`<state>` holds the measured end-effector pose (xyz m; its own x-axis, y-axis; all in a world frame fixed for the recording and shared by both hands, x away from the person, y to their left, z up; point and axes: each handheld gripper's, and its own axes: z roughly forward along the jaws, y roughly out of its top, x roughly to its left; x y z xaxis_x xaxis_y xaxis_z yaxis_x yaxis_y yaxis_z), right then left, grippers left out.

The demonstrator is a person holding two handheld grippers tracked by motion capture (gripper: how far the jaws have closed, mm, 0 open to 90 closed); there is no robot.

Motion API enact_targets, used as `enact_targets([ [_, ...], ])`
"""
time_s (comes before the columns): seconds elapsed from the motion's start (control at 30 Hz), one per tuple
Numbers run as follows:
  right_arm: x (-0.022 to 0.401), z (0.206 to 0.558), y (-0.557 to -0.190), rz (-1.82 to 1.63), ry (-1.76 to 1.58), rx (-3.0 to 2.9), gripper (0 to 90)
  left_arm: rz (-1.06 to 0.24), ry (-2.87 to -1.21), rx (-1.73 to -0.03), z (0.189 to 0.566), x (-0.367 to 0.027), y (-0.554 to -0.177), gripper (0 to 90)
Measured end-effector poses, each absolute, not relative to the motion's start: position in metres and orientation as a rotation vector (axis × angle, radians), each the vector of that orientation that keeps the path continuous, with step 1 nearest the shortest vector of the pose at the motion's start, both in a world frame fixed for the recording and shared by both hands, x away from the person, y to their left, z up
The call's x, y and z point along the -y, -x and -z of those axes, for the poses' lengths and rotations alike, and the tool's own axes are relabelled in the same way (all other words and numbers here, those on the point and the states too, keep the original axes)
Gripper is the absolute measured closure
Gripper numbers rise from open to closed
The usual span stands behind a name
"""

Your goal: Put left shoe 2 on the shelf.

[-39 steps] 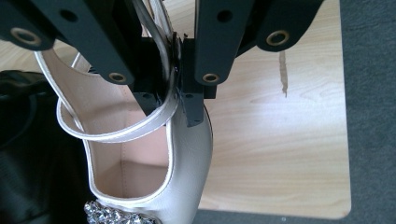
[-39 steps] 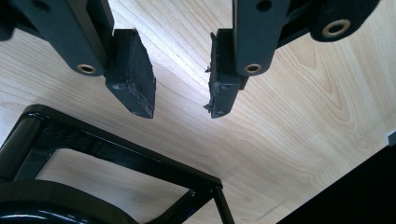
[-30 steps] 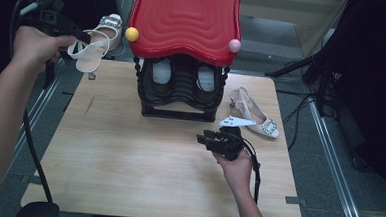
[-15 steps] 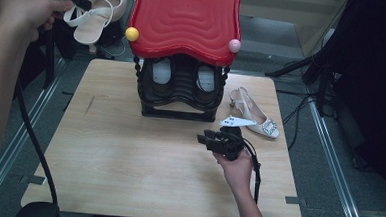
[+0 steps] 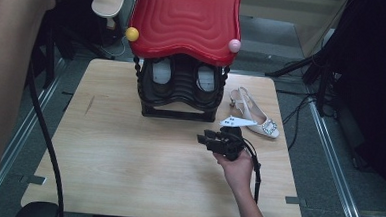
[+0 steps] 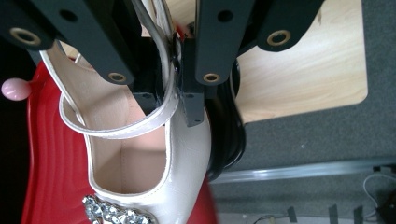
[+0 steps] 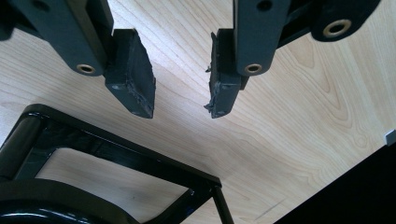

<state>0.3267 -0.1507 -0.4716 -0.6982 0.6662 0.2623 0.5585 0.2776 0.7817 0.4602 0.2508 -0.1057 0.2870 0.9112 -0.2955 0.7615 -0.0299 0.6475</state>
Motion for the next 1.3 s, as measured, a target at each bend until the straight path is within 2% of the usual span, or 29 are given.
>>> enact_targets([
  [0.2,0.152,0.471,-0.326,-1.387,-1.157,-2.418,62.3,-0.2,-1.819,-1.472,0.119,-0.215,-0.478,83.1],
  [0.43,0.155,0.469,-0.325,-1.398,-1.161,-2.408,62.3,-0.191,-1.81,-1.469,0.142,-0.188,-0.494,83.0],
  [0.7,0.158,0.468,-0.324,-1.4,-1.168,-2.402,62.3,-0.245,-1.743,-1.466,0.151,-0.18,-0.496,82.5],
  [0.9,0.156,0.469,-0.324,-1.396,-1.165,-2.404,62.3,-0.244,-1.768,-1.469,0.157,-0.178,-0.491,80.3],
  [1.3,0.156,0.469,-0.325,-1.396,-1.163,-2.402,62.3,-0.21,-1.861,-1.429,0.16,-0.171,-0.481,67.6],
])
